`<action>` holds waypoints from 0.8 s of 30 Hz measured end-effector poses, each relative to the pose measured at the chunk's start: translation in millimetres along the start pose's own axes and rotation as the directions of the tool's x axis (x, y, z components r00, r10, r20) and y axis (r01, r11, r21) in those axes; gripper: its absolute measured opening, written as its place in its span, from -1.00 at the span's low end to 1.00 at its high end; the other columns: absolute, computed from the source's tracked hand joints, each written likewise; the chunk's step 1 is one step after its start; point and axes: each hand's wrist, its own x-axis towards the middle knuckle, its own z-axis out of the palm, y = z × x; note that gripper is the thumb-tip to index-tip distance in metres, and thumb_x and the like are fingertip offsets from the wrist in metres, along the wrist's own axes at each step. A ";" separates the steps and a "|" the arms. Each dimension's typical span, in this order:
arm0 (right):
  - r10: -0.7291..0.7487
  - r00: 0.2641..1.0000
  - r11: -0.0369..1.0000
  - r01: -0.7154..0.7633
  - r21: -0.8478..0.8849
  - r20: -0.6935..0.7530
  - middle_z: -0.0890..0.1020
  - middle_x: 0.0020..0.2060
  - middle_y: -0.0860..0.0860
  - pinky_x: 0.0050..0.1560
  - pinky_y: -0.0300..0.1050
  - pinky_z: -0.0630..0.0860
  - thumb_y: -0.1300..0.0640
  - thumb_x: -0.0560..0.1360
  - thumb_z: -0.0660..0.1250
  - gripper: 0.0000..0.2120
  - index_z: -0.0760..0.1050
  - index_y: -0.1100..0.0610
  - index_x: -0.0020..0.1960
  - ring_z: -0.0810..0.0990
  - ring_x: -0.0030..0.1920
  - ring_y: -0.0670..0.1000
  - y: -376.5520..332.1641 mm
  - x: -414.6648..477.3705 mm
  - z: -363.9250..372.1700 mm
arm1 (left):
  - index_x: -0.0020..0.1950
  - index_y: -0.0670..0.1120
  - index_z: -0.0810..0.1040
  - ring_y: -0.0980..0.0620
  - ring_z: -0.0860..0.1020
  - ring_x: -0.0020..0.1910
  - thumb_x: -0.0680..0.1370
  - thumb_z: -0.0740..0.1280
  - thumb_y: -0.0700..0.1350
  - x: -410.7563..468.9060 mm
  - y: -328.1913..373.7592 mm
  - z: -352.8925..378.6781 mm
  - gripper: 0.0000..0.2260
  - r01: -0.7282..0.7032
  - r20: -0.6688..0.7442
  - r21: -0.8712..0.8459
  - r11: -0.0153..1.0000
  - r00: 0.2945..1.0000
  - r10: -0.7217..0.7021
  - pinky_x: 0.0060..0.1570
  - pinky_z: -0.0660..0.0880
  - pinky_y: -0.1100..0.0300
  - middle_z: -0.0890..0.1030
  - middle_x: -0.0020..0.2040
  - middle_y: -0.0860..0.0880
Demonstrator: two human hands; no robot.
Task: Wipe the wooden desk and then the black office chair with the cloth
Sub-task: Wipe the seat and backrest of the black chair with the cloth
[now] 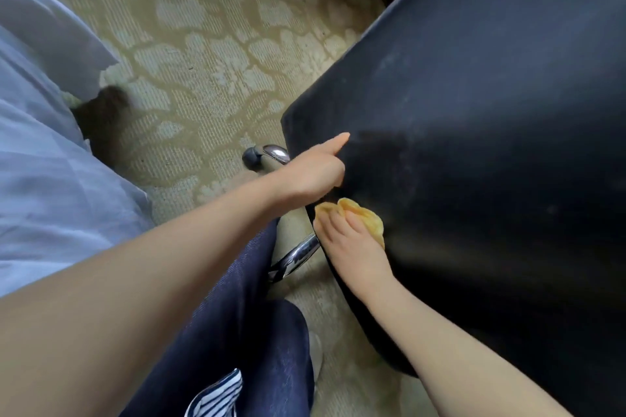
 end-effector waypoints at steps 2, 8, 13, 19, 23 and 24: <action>-0.065 0.996 0.998 0.064 0.010 0.053 0.35 0.42 0.08 0.43 0.00 0.14 0.01 0.54 0.24 -0.44 0.23 0.21 0.47 0.31 0.41 0.08 -5.2 -23.7 10.6 | 0.56 0.07 -0.01 0.00 0.21 0.43 0.43 0.15 -0.33 -1.5 3.6 9.9 -0.25 0.004 0.076 0.025 1.000 0.997 -0.006 0.16 0.19 0.38 0.15 0.53 -0.08; -0.187 0.968 0.981 0.176 0.080 0.166 0.67 0.06 0.00 0.22 -0.10 0.47 0.00 0.05 0.64 -0.43 0.67 0.09 0.05 0.62 0.10 -0.01 -12.9 -133.3 48.9 | 0.52 0.13 -0.28 -0.06 -0.18 0.51 0.48 0.19 -0.21 -1.6 0.7 23.7 -0.20 -0.007 0.149 0.239 0.971 0.988 -0.030 0.29 -0.01 0.10 -0.25 0.54 -0.01; -0.049 0.998 0.997 0.047 0.061 0.044 0.61 0.16 0.09 0.39 0.03 0.23 0.29 0.60 -0.09 -0.56 0.47 0.20 0.29 0.53 0.21 0.08 13.0 -204.6 35.3 | 0.52 0.13 -0.24 -0.27 -0.11 0.47 0.38 0.22 -0.07 -2.4 -3.0 23.6 -0.15 0.014 0.113 0.408 0.913 0.991 -0.066 0.31 0.01 -0.10 -0.22 0.54 -0.04; 0.222 0.937 0.975 -0.207 0.085 -0.269 0.57 0.22 0.12 0.21 0.00 0.25 0.30 0.50 0.05 -0.55 0.48 0.16 0.32 0.36 0.26 0.09 44.8 -180.8 -32.8 | 0.56 0.03 -0.11 -0.06 0.01 0.51 0.35 0.25 -0.13 5.2 9.3 12.9 -0.15 -0.014 0.051 0.380 0.925 0.999 -0.006 0.45 0.08 0.05 0.08 0.55 -0.04; 0.386 0.807 0.918 -0.382 0.102 -0.447 0.56 0.21 0.15 0.19 0.04 0.23 0.30 0.50 0.16 -0.61 0.50 0.17 0.30 0.35 0.25 0.12 68.7 -129.6 -75.9 | 0.55 0.01 0.03 0.11 0.34 0.14 0.48 0.16 -0.32 12.2 26.0 -2.3 -0.32 -0.052 0.023 0.266 0.963 0.999 0.047 -0.19 0.32 0.59 0.25 0.49 -0.06; 0.415 0.786 0.904 -0.412 0.111 -0.458 0.56 0.19 0.15 0.18 0.05 0.22 0.30 0.50 0.16 -0.62 0.50 0.17 0.29 0.37 0.24 0.13 73.1 -114.0 -82.9 | 0.55 0.01 0.05 0.12 0.35 0.11 0.49 0.13 -0.34 11.2 31.7 -5.7 -0.34 -0.071 0.012 0.257 0.964 0.997 0.070 -0.33 0.28 0.61 0.24 0.50 -0.03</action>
